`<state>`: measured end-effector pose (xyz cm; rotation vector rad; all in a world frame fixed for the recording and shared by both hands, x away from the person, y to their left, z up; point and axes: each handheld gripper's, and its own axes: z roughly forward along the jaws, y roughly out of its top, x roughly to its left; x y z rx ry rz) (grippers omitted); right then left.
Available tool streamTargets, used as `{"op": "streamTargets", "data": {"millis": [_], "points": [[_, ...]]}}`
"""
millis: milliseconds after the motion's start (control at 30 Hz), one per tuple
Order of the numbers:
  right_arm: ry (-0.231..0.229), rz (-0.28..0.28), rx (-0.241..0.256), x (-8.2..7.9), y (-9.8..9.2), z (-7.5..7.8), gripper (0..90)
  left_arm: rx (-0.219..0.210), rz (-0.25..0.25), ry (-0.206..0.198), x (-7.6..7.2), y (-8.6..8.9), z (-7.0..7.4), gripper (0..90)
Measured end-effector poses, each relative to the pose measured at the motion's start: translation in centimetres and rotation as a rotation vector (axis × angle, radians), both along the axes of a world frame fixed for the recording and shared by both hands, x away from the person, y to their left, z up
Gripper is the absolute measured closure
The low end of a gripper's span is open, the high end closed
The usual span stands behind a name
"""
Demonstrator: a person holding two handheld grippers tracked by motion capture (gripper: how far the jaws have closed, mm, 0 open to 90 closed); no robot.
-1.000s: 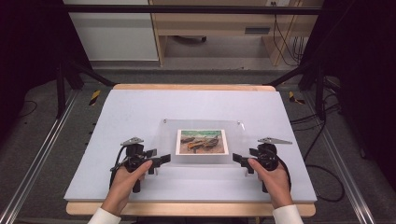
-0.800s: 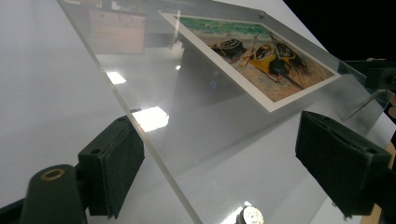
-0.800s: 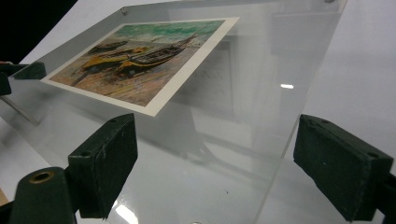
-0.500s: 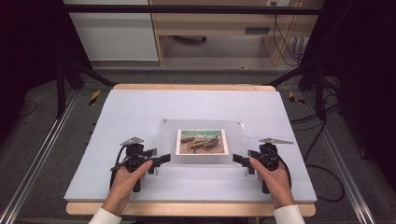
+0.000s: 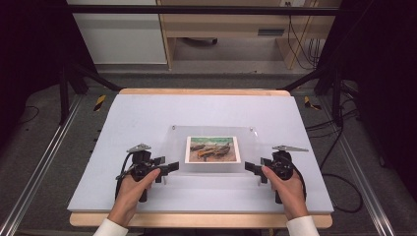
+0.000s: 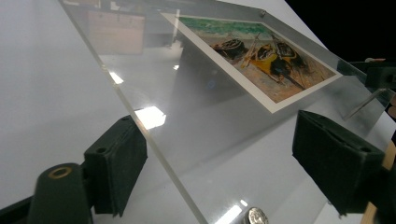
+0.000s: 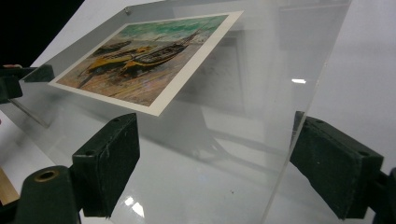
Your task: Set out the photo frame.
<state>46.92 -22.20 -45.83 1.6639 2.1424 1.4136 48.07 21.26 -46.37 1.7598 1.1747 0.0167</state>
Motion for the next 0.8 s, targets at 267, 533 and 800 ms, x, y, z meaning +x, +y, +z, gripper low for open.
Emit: {"op": "streamTargets", "data": {"millis": [267, 533, 800], "points": [[-0.012, -0.009, -0.029, 0.6, 0.6, 0.4, 17.6, 0.032, 0.022, -0.031, 0.5, 0.1, 0.4, 19.6], [-0.054, 0.0, -0.048, 2.5, 1.1, 0.7, 19.3, 0.052, 0.05, -0.072, 2.1, 0.2, 0.9, 21.9], [-0.088, 0.01, -0.071, 4.0, 1.5, 0.8, 19.4, 0.069, 0.061, -0.097, 2.9, 0.4, 0.9, 22.2]]}}
